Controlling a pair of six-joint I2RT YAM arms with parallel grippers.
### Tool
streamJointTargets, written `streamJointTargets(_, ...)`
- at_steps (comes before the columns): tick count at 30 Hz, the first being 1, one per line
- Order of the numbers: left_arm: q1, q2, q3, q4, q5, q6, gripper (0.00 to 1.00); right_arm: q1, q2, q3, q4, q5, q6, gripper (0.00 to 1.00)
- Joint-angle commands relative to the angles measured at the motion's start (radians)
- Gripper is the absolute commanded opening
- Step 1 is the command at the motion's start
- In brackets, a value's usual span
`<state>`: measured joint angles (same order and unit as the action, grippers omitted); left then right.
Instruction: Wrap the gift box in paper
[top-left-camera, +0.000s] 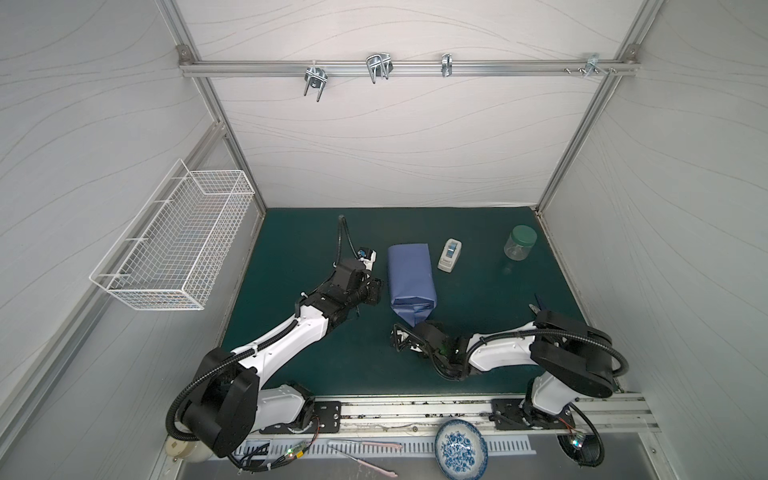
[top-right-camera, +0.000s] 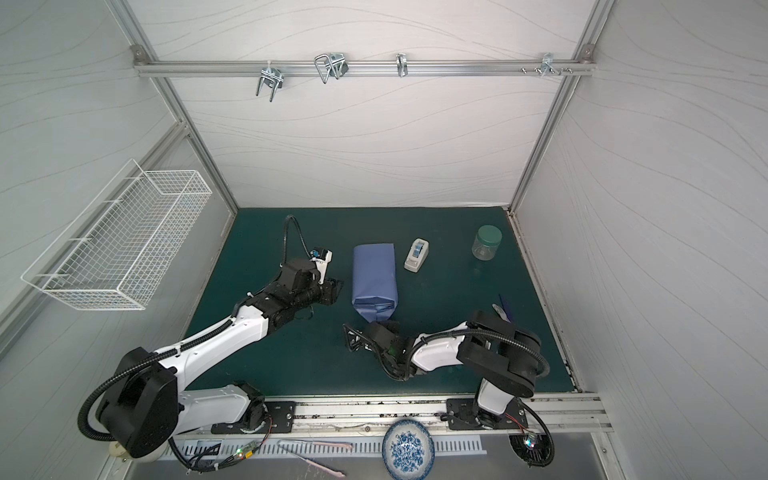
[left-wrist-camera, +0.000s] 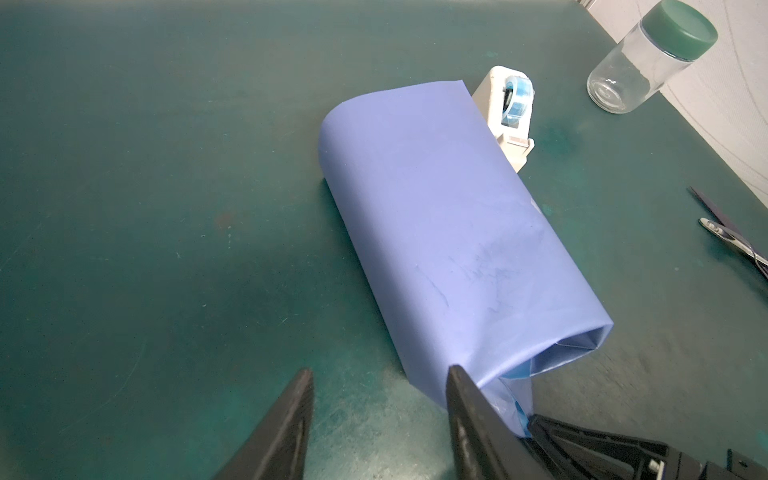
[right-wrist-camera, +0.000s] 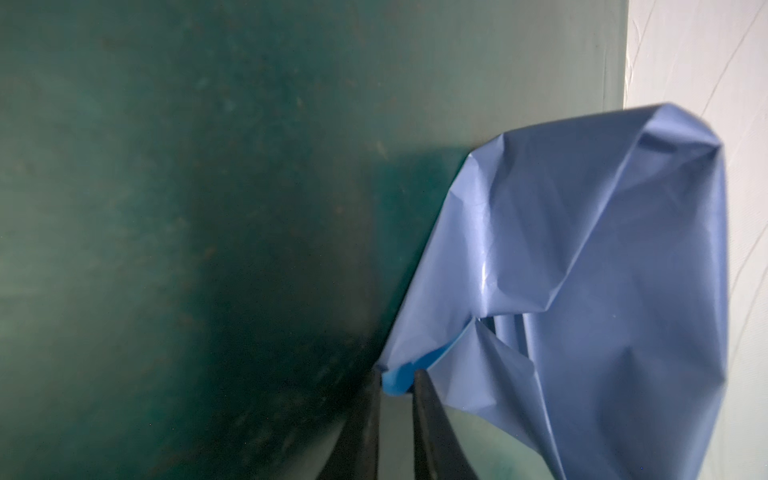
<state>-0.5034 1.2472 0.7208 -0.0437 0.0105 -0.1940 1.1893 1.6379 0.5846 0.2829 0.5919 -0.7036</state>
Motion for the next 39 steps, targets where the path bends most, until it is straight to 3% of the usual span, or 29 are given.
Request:
streamJointTargets(1,0.003,0.004,0.007,0.034,-0.005,0.001,0.54,-0.007,0.007,-0.010,0.039,0.013,-0.036,0.08)
streamJointTargets(5,0.003,0.005,0.005,0.041,-0.002,0.000,0.54,-0.007,-0.021,-0.021,0.088,0.024,-0.061,0.00)
streamJointTargets(21,0.003,-0.019,-0.116,0.224,0.109,0.146,0.50,-0.035,-0.121,-0.074,0.199,0.000,-0.064,0.00)
streamJointTargets(28,0.003,-0.021,-0.240,0.416,0.257,0.267,0.43,-0.054,-0.125,-0.084,0.220,-0.024,-0.033,0.00)
streamJointTargets(32,-0.001,-0.007,-0.270,0.448,0.352,0.368,0.40,-0.061,-0.149,-0.098,0.228,0.020,0.034,0.00)
streamJointTargets(33,-0.007,-0.002,-0.275,0.447,0.367,0.394,0.40,-0.073,-0.180,-0.111,0.223,0.007,0.068,0.01)
streamJointTargets(35,-0.043,-0.002,-0.272,0.408,0.377,0.490,0.40,-0.097,-0.256,-0.103,0.144,-0.019,0.159,0.14)
streamJointTargets(37,-0.098,-0.015,-0.279,0.383,0.340,0.589,0.40,-0.119,-0.360,-0.096,0.053,-0.072,0.268,0.26)
streamJointTargets(39,-0.158,-0.027,-0.299,0.385,0.300,0.694,0.41,-0.164,-0.476,-0.099,-0.021,-0.127,0.371,0.32)
